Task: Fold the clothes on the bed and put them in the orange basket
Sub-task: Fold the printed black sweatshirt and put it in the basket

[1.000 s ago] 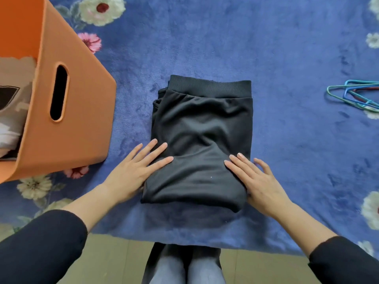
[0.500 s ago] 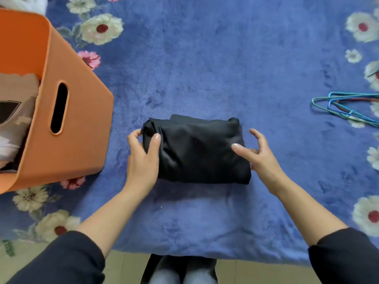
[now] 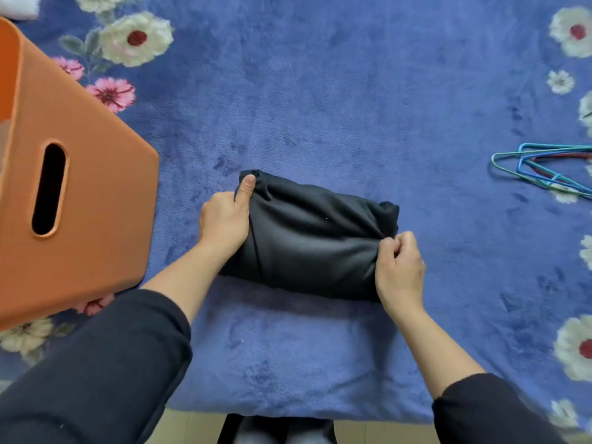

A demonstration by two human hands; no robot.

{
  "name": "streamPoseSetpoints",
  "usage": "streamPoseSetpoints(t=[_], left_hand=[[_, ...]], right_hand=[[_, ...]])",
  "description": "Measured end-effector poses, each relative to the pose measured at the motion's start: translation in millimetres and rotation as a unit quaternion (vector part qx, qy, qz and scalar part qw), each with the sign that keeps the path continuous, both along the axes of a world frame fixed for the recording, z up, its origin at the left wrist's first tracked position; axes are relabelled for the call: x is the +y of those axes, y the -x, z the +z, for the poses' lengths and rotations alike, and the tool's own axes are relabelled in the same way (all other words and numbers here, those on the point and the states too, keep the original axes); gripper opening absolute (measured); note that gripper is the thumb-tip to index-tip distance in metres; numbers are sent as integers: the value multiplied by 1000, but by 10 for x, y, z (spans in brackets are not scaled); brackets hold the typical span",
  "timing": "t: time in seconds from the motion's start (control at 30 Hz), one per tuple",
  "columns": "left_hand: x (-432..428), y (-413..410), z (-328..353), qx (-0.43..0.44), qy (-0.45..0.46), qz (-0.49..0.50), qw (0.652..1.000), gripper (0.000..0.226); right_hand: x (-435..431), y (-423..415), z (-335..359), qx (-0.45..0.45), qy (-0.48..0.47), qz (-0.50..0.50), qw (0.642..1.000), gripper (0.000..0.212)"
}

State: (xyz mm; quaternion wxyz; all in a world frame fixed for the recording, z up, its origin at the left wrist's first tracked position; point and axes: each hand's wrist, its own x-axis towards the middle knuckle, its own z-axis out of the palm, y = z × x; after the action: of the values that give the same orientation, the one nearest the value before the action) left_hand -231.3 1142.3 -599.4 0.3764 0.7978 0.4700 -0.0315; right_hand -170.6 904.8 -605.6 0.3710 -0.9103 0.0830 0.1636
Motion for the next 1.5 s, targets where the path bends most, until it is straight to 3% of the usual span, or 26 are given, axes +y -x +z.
streamPoseSetpoints(t=[0.07,0.2,0.33,0.43,0.6,0.8,0.93,1.17,1.23,1.37,1.5], left_hand=[[33,-53,-24,13,5,7,1000,64],[-77,-3,6,-50,-6,-7,999,53],[-101,118,-35,-116,-9,-11,993,35],[-103,271,-86,-144,-66,-16,987,28],[-86,221,-19,-131,-90,16,987,45],[208,-91,-127,14,11,49,999,59],[142,-206,55,-30,-14,45,998,55],[74,-429,94,-90,-66,3,994,50],[138,-422,59,-122,-68,10,990,52],[278,-483,-62,-67,-17,51,996,64],[186,-424,-58,-15,-9,30,999,62]], right_hand=[[57,-66,12,-7,-8,-14,1000,12],[139,-208,35,-43,-57,62,995,52],[227,-388,-46,-50,-19,147,988,24],[241,-431,-68,-131,-30,146,980,24],[243,-498,-105,-147,-3,87,985,35],[318,-680,-194,-81,101,109,986,33],[375,-619,-164,-100,151,139,974,28],[496,-592,-97,-220,152,274,924,25],[480,-671,-83,-229,155,266,923,24],[500,-773,-160,-176,190,246,934,28],[554,-726,-238,-150,241,262,922,27]])
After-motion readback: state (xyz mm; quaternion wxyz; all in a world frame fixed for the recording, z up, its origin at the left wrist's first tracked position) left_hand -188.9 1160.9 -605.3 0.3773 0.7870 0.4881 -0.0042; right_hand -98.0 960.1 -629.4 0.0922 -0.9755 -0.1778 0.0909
